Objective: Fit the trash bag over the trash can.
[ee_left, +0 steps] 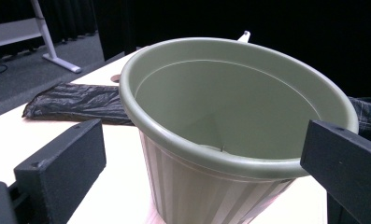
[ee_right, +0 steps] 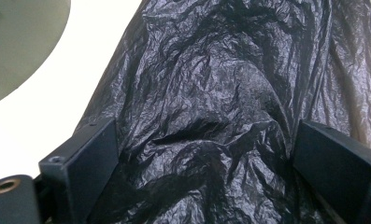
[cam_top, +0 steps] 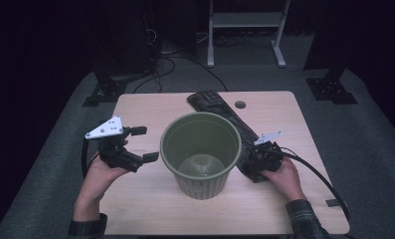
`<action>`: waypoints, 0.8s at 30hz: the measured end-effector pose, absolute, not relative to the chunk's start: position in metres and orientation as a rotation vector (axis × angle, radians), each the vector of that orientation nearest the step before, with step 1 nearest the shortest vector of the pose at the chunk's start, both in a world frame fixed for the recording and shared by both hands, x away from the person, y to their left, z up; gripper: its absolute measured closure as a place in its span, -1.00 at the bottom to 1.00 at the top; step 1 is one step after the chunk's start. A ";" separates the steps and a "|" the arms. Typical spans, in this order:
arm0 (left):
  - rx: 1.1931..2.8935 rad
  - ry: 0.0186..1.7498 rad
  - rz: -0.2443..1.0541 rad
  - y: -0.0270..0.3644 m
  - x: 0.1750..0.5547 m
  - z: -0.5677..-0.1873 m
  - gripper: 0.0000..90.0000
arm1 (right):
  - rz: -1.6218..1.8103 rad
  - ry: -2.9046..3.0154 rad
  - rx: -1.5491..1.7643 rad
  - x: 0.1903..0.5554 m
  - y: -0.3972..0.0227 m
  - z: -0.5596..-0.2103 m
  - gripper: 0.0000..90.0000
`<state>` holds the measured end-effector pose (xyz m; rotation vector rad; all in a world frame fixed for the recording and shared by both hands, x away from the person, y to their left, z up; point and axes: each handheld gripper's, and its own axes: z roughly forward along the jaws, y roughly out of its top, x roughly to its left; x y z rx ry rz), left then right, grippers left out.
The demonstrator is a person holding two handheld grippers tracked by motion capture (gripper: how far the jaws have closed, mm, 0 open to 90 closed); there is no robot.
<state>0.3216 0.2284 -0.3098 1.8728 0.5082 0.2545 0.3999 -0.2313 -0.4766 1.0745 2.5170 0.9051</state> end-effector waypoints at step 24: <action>1.878 0.494 0.256 0.229 0.319 -0.307 -1.00 | 0.916 2.545 1.065 0.368 -0.260 -0.466 0.90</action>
